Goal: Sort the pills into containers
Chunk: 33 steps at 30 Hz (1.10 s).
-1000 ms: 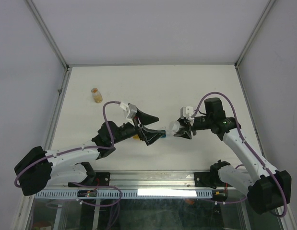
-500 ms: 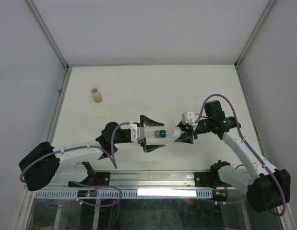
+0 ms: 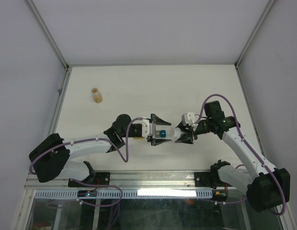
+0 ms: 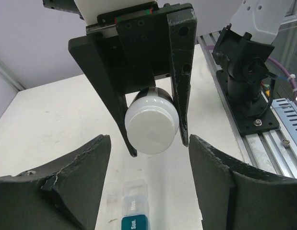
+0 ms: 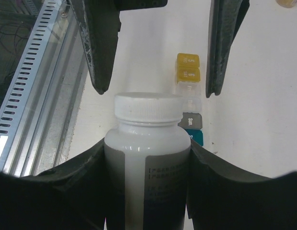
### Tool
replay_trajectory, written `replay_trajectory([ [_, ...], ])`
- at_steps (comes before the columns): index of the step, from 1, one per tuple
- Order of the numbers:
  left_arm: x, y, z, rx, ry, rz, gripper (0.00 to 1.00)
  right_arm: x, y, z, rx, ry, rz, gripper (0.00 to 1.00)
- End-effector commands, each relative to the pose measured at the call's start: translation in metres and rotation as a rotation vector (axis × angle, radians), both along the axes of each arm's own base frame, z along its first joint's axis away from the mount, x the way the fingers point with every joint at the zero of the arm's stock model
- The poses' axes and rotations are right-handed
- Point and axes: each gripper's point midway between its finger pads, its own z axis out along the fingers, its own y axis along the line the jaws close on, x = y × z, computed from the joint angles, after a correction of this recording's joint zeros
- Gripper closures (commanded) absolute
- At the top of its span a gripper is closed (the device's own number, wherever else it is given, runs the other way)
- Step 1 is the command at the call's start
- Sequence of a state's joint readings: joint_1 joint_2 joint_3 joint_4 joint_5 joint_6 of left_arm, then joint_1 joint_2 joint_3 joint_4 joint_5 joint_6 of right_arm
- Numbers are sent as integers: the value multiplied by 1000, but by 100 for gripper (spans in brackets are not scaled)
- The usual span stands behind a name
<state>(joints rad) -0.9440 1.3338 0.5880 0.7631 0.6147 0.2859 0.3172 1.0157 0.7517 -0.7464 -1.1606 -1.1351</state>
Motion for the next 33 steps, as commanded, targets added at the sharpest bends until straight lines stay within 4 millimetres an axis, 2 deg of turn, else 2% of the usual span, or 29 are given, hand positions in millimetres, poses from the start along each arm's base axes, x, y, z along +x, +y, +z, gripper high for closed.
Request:
replay_trajectory([
  [1, -7, -11, 21, -46, -64, -40, 33, 2, 4, 16, 50, -41, 29, 100],
  [7, -6, -17, 19, -47, -71, -12, 34, 2, 5, 17, 51, -41, 30, 100],
  [14, -5, -20, 19, -47, -68, -6, 43, 1, 4, 16, 50, -39, 29, 100],
  [23, -5, -23, 19, -40, -61, -7, 45, 1, 4, 16, 48, -38, 28, 100],
  [30, -4, -25, 20, -31, -44, -6, 60, 1, 4, 16, 48, -40, 29, 100],
  [32, -6, -24, 21, -31, -30, -11, 72, 2, 4, 16, 46, -41, 26, 100],
  [33, -7, -24, 22, -35, -18, -13, 81, 2, 4, 16, 44, -41, 25, 100],
])
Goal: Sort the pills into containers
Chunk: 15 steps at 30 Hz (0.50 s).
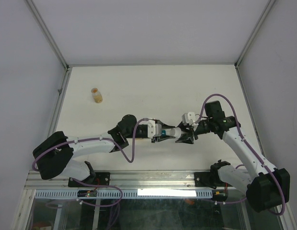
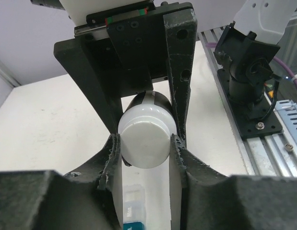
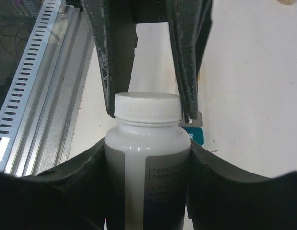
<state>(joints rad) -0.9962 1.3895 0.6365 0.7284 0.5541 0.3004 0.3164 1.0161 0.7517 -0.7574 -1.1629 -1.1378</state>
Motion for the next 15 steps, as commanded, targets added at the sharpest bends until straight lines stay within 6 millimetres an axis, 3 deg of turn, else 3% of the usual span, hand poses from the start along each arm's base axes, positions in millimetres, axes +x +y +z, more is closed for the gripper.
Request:
replay_trajectory([
  [1, -6, -5, 33, -77, -5, -23, 93, 4, 4, 16, 43, -52, 21, 100],
  [2, -7, -4, 37, -84, 38, -18, 100, 5, 4, 15, 40, -53, 19, 100],
  [8, -10, 4, 52, -164, 567, 77, 100, 6, 3, 15, 39, -54, 13, 100],
  [11, -1, 3, 43, -220, 852, 232, 100, 8, 2, 13, 32, -51, 9, 100],
  [15, -4, -4, 36, -243, 955, 367, 100, 8, 2, 12, 29, -47, 6, 100],
])
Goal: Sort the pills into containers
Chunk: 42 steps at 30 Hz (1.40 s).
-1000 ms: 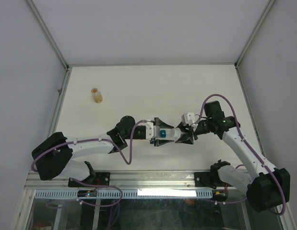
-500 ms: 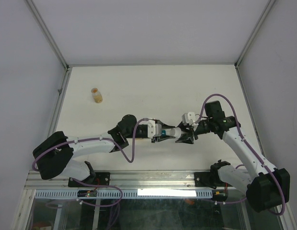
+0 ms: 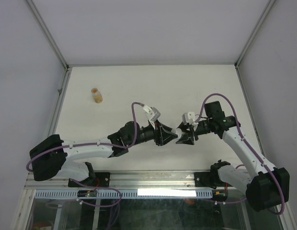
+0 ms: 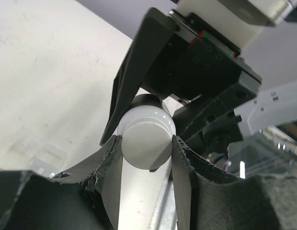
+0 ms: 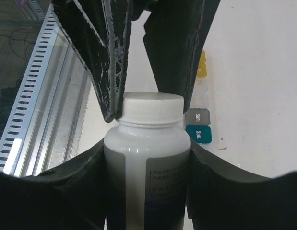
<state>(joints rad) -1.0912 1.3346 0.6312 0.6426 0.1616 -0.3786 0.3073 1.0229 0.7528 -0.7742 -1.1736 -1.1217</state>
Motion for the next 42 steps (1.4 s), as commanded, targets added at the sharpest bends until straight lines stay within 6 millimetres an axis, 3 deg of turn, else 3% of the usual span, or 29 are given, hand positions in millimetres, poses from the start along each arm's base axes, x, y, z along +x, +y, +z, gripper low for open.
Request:
replay_trajectory([
  [1, -2, -3, 36, -163, 248, 158, 100, 10, 4, 13, 28, -88, 14, 100],
  [5, -3, -9, 43, -190, 299, 157, 100, 11, 3, 13, 23, -88, 10, 100],
  [8, -6, -11, 49, -216, 311, 135, 54, 11, 3, 13, 23, -90, 7, 100],
  [13, -12, 4, 59, -265, 224, 114, 7, 11, 2, 13, 24, -90, 7, 100],
  [14, -12, 8, 58, -259, 209, 126, 2, 11, 2, 13, 25, -91, 8, 100],
  [20, -15, 34, 57, -214, 24, 143, 1, 10, 2, 14, 27, -98, 10, 100],
  [24, -27, 45, 52, -145, -303, 73, 1, 9, 3, 14, 31, -97, 14, 100],
  [27, -32, 42, 42, -34, -576, -7, 1, 8, 3, 14, 32, -98, 19, 100],
  [31, -34, 31, 32, 68, -783, -99, 4, 8, 2, 15, 32, -100, 21, 100],
  [42, 1, -4, 20, 160, -787, -145, 15, 7, 3, 14, 35, -98, 27, 100],
])
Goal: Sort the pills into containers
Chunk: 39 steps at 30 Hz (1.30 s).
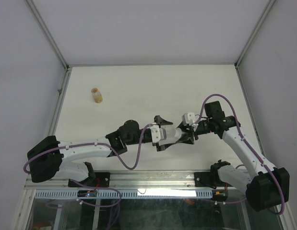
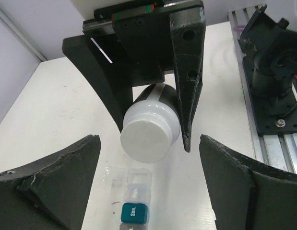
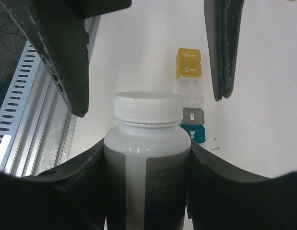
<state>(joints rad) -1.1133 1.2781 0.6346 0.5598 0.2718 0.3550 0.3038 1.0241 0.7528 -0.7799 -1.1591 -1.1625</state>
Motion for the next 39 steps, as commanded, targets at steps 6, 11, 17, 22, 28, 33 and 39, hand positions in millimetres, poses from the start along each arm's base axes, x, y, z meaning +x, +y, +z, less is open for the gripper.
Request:
replay_trajectory([
  [6, 11, -12, 17, -13, -62, -10, 26, 3, 4, 16, 46, -59, 26, 100],
  [11, 12, -10, 21, -29, -46, -10, 33, 3, 4, 16, 45, -59, 26, 100],
  [17, 11, -9, 25, -44, -26, -21, 38, 2, 4, 17, 48, -58, 27, 100],
  [22, 9, -9, 27, -55, -2, -43, 41, 2, 4, 16, 48, -54, 28, 100],
  [28, 9, -11, 29, -66, 22, -58, 41, 2, 4, 16, 47, -52, 29, 100],
  [33, 13, -12, 29, -68, 40, -55, 41, 2, 4, 16, 48, -53, 28, 100],
  [39, 16, -14, 27, -64, 62, -54, 49, 1, 5, 16, 49, -52, 29, 100],
])
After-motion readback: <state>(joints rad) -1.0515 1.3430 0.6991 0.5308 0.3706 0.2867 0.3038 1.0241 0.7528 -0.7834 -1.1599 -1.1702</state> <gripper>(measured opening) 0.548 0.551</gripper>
